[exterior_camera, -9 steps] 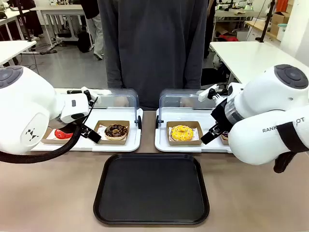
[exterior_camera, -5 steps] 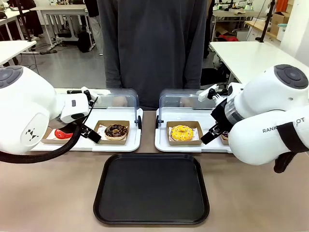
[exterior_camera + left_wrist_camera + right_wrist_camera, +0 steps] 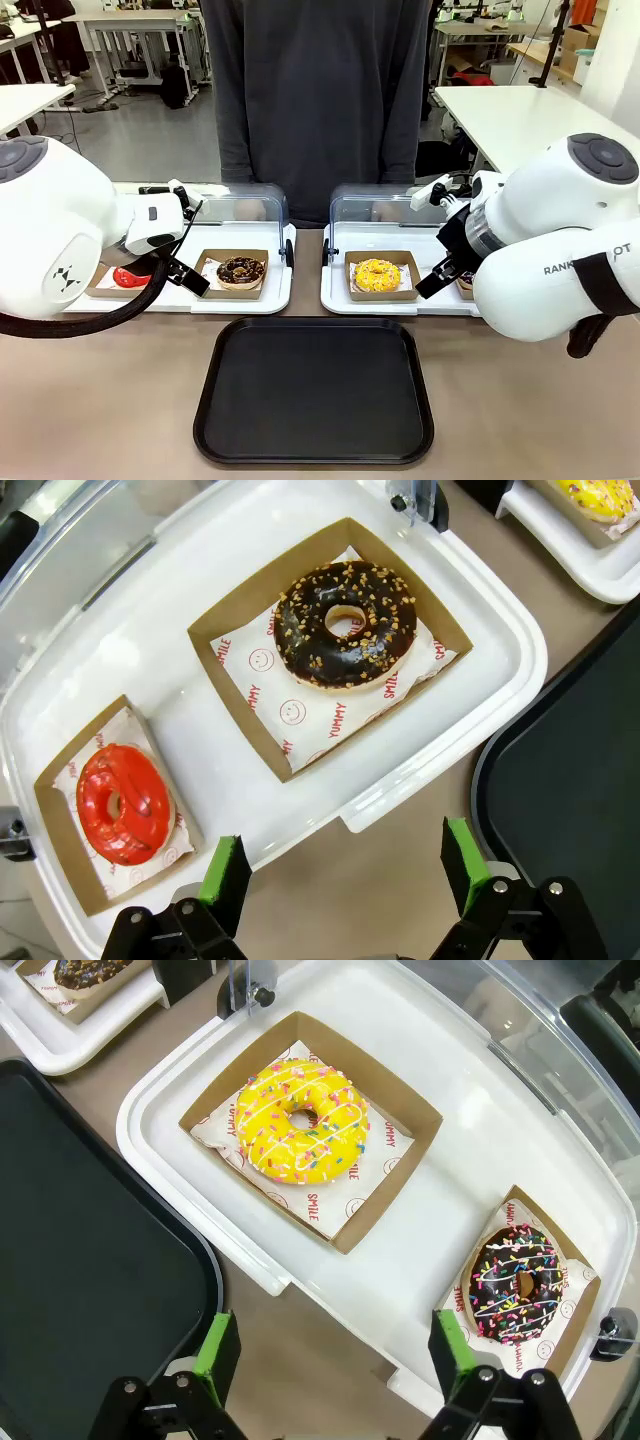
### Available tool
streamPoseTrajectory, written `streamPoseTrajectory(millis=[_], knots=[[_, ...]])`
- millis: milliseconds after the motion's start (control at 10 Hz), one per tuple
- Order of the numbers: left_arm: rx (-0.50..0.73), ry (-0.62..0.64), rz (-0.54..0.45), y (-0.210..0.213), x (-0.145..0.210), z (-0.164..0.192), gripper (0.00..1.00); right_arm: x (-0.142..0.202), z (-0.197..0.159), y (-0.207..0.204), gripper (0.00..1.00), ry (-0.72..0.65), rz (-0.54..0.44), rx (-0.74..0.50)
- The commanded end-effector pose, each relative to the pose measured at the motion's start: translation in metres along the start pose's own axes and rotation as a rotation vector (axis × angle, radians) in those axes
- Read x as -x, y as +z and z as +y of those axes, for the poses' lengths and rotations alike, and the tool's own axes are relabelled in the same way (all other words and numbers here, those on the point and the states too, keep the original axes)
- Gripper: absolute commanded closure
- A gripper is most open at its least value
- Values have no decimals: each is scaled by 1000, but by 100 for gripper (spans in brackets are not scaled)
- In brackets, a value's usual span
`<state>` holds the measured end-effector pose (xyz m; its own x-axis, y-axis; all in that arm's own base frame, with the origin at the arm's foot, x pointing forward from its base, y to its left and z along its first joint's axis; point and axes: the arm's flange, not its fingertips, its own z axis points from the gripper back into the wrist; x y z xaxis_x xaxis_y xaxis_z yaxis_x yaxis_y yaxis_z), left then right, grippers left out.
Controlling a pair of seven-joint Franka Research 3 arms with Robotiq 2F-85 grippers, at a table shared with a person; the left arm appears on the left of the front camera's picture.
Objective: Move the third donut from the left to the tray.
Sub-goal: Pick up the Paper togo box containing the Donut indicated by the person and place it on the Handle tray.
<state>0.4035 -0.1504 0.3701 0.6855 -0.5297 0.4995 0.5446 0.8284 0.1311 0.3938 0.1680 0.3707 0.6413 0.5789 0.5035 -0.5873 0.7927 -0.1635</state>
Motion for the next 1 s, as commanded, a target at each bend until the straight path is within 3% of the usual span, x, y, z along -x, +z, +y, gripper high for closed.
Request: streamPoseTrajectory(millis=[0,200,400,600,700,900], knots=[[0,0,0,0,0,0,0,0,0,0,0,0,0,0],[81,-9,-39,50,-43,37,0,-34,-42,52,0,-47,-43,-36],[210,-60,-16,88,-68,80,0,-41,-83,99,0,-79,-87,-123],[358,-125,-17,118,-72,129,0,-21,-129,139,0,-76,-153,-248],[453,-200,-41,132,-64,163,0,-2,-162,159,0,-59,-213,-314],[558,-212,-143,143,-32,228,0,48,-221,181,0,-50,-337,-408]])
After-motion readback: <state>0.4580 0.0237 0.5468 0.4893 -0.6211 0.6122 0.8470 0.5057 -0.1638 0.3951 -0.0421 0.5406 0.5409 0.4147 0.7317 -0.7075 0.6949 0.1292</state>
